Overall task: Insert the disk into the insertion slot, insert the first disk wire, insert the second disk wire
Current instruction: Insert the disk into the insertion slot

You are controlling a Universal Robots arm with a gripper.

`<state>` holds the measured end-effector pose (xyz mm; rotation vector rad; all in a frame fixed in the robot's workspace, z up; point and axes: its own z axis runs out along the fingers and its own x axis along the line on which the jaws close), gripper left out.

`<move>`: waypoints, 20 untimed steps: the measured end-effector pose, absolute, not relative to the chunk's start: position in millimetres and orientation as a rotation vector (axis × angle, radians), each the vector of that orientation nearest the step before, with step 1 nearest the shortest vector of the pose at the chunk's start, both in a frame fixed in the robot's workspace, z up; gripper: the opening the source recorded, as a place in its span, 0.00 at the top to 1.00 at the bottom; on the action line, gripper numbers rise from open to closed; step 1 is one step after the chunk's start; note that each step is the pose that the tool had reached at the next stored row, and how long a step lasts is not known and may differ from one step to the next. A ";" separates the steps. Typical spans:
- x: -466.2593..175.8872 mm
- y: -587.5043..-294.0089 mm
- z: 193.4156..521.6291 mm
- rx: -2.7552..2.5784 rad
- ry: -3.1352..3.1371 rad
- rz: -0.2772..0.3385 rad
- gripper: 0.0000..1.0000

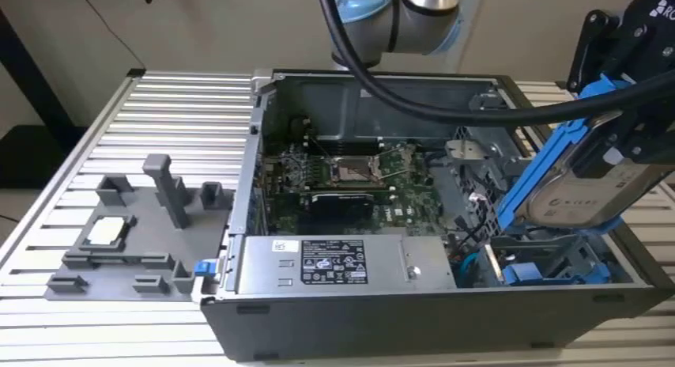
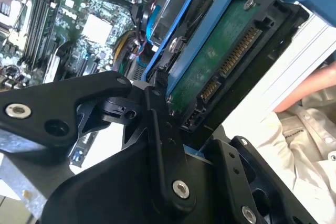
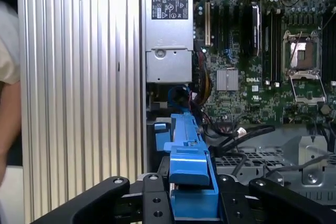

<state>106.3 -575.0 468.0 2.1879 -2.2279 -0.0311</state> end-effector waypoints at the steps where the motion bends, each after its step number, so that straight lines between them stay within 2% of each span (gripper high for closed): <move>1: 106.3 -575.3 466.9 2.190 -2.230 -0.031 0.67; 20: 106.8 -582.3 449.2 2.224 -2.263 -0.063 0.67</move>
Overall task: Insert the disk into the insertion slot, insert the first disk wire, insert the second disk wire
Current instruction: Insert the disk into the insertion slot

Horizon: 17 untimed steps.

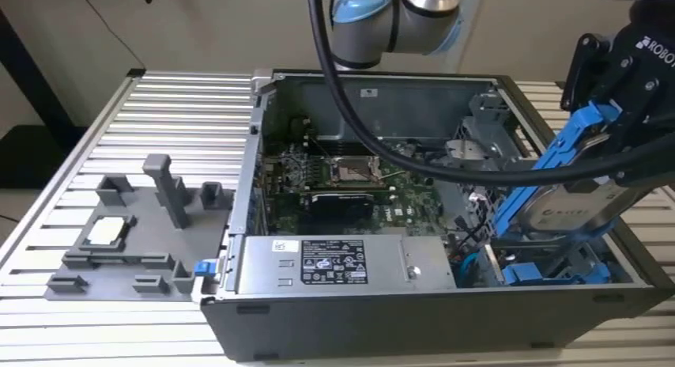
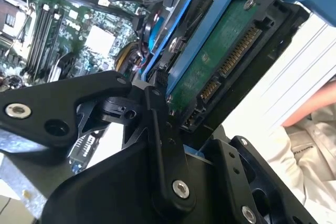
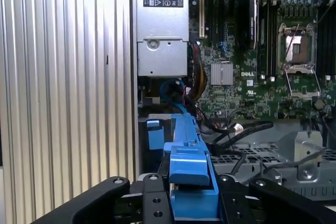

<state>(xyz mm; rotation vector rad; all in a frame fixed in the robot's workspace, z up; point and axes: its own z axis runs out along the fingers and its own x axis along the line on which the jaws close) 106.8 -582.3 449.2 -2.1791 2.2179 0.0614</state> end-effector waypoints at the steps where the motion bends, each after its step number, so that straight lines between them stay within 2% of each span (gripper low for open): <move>1: 107.0 -582.8 447.7 -2.179 2.218 0.062 0.67; 17: 112.9 -586.4 427.5 -2.178 2.217 0.062 0.67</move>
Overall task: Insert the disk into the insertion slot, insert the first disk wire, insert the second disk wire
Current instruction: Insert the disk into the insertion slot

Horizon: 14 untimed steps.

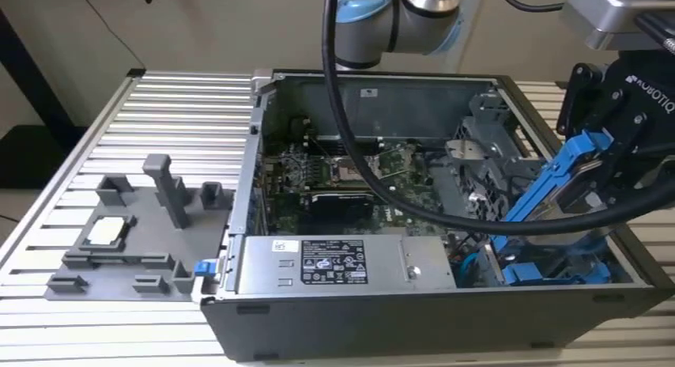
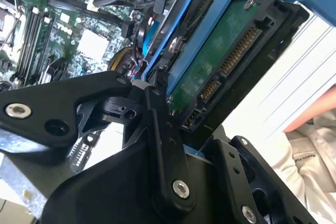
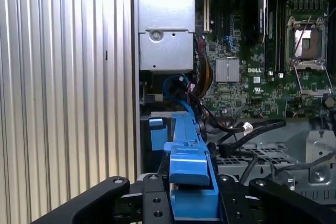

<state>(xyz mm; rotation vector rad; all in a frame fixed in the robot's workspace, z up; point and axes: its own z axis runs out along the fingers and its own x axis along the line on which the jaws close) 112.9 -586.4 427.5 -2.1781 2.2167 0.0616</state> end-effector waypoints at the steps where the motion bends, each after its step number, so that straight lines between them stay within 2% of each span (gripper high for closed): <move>1: 113.6 -586.5 426.3 -2.178 2.217 0.062 0.67; 14: 120.3 -586.5 410.6 -2.178 2.217 0.062 0.67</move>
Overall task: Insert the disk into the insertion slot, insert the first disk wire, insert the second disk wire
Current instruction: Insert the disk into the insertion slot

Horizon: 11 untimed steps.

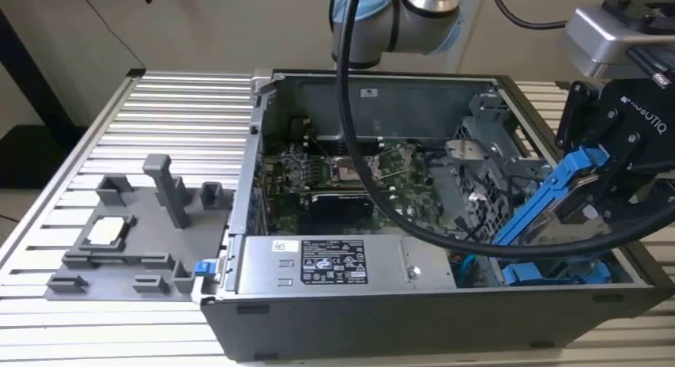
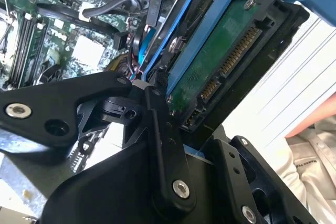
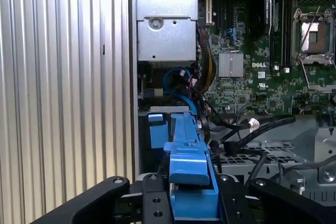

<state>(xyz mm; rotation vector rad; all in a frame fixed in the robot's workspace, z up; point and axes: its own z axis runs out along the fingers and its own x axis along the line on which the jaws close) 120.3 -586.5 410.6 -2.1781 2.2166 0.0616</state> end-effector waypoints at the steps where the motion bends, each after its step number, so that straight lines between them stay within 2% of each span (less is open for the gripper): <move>1: 120.6 -586.5 409.6 -2.178 2.217 0.062 0.67; 11: 121.1 -586.5 393.5 -2.178 2.216 0.062 0.67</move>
